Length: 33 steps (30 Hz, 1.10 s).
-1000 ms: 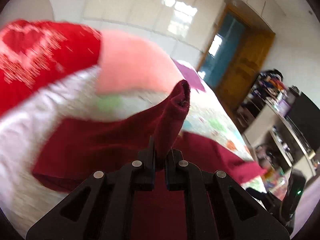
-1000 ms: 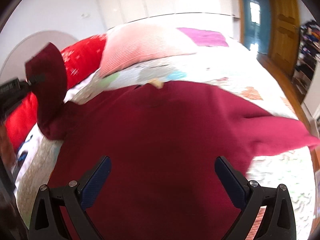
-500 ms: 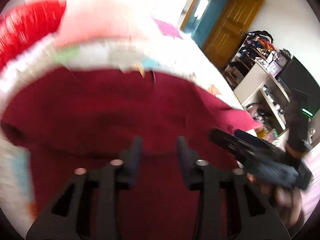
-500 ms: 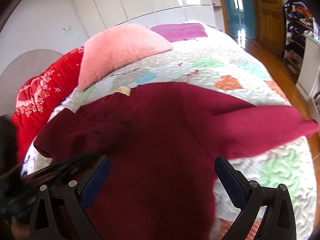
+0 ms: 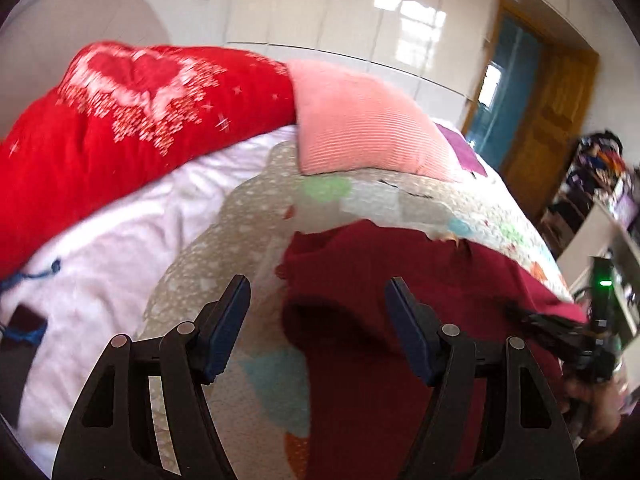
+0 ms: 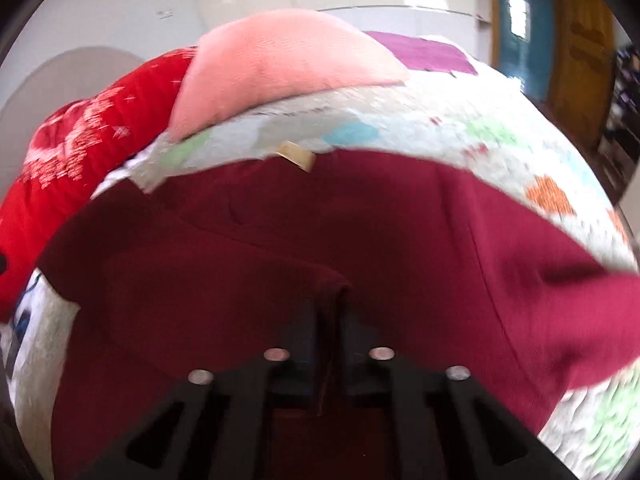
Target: Fold small clothes
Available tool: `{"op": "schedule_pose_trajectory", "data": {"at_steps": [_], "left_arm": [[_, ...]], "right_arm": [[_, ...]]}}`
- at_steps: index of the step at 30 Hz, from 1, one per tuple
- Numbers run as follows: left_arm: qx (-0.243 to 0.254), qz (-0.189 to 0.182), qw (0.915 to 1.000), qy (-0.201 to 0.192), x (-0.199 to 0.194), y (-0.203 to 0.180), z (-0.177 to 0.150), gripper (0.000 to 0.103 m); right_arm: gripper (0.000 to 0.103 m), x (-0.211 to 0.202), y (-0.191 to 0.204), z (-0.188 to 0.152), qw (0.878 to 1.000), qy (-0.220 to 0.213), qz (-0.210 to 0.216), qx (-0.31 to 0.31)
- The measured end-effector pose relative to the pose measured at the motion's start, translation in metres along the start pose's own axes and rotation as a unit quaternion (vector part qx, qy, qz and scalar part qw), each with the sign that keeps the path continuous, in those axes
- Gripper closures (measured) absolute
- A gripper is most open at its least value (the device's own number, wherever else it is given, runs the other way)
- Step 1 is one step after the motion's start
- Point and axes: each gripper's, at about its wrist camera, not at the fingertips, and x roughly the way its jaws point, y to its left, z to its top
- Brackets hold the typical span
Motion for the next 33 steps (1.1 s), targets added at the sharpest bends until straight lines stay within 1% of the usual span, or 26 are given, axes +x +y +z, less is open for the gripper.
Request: {"op": "schedule_pose_trajectory", "data": {"at_steps": [1, 2, 3, 4, 6, 7, 8, 11, 12, 13, 14, 15, 16, 17, 19, 21, 22, 23, 25, 27, 30, 32, 33], "left_arm": [[-0.006, 0.000, 1.0000, -0.003, 0.003, 0.003, 0.001, 0.033], [-0.012, 0.001, 0.9999, -0.008, 0.002, 0.005, 0.000, 0.033], [-0.015, 0.000, 0.9998, -0.009, 0.004, 0.005, -0.005, 0.033], [-0.015, -0.002, 0.9999, -0.005, 0.007, 0.006, -0.007, 0.033], [-0.009, 0.003, 0.9999, 0.008, 0.016, 0.001, -0.010, 0.033], [-0.006, 0.005, 0.9999, 0.013, 0.021, -0.004, -0.012, 0.033], [-0.002, 0.005, 0.9998, 0.021, 0.028, -0.010, -0.015, 0.033], [0.021, 0.007, 0.9987, 0.047, 0.045, -0.025, -0.021, 0.033], [0.032, 0.011, 0.9982, 0.050, 0.049, -0.030, -0.023, 0.033], [0.041, 0.017, 0.9976, 0.052, 0.053, -0.033, -0.024, 0.033], [0.056, 0.032, 0.9962, 0.057, 0.062, -0.038, -0.026, 0.033], [0.062, 0.043, 0.9951, 0.063, 0.068, -0.039, -0.027, 0.033], [0.067, 0.060, 0.9933, 0.073, 0.078, -0.038, -0.027, 0.033], [0.066, 0.073, 0.9915, 0.084, 0.088, -0.036, -0.029, 0.033], [0.056, 0.083, 0.9895, 0.103, 0.105, -0.030, -0.031, 0.033], [0.034, 0.081, 0.9884, 0.124, 0.118, -0.021, -0.034, 0.032], [0.019, 0.073, 0.9888, 0.129, 0.121, -0.016, -0.034, 0.031], [0.001, 0.064, 0.9897, 0.128, 0.122, -0.011, -0.034, 0.031], [-0.008, 0.059, 0.9895, 0.132, 0.122, -0.008, -0.033, 0.031], [-0.009, 0.062, 0.9892, 0.133, 0.118, -0.008, -0.032, 0.031], [-0.001, 0.069, 0.9905, 0.119, 0.103, -0.015, -0.029, 0.031], [-0.005, 0.060, 0.9929, 0.103, 0.092, -0.021, -0.028, 0.031], [-0.009, 0.052, 0.9944, 0.091, 0.084, -0.025, -0.027, 0.031]], "right_arm": [[0.098, -0.011, 0.002, 0.004, 1.000, -0.014, 0.000, -0.013], [0.098, -0.025, 0.002, 0.009, 0.999, -0.037, -0.009, -0.027], [0.098, -0.037, 0.000, 0.013, 0.997, -0.058, -0.031, -0.038], [0.098, -0.050, -0.006, 0.018, 0.994, -0.081, -0.066, -0.045], [0.098, -0.059, -0.022, 0.025, 0.989, -0.094, -0.110, -0.036], [0.098, -0.057, -0.035, 0.029, 0.988, -0.089, -0.124, -0.021], [0.098, -0.053, -0.044, 0.030, 0.989, -0.080, -0.123, -0.010], [0.097, -0.025, -0.060, 0.032, 0.995, -0.025, -0.095, 0.013], [0.096, -0.022, -0.062, 0.030, 0.995, -0.013, -0.094, 0.016], [0.094, -0.025, -0.064, 0.028, 0.994, -0.019, -0.102, 0.021], [0.091, -0.032, -0.066, 0.025, 0.993, -0.035, -0.112, 0.028], [0.081, -0.040, -0.065, 0.022, 0.991, -0.051, -0.120, 0.035], [0.066, -0.049, -0.065, 0.018, 0.990, -0.069, -0.120, 0.041], [0.062, -0.053, -0.062, 0.015, 0.990, -0.078, -0.107, 0.039], [0.061, -0.051, -0.053, 0.012, 0.994, -0.076, -0.074, 0.022], [0.061, -0.035, -0.044, 0.011, 0.997, -0.050, -0.057, 0.002], [0.061, -0.025, -0.042, 0.011, 0.998, -0.037, -0.057, -0.003], [0.061, -0.009, -0.042, 0.010, 0.997, -0.020, -0.069, -0.007], [0.061, 0.016, -0.048, 0.008, 0.996, 0.008, -0.090, -0.004], [0.061, 0.020, -0.056, 0.005, 0.996, 0.002, -0.087, 0.005], [0.061, 0.003, -0.056, 0.008, 0.996, -0.005, -0.084, 0.009], [0.061, -0.010, -0.057, 0.003, 0.997, -0.018, -0.081, 0.010], [0.059, -0.013, -0.059, -0.002, 0.996, -0.018, -0.083, 0.010]]}}
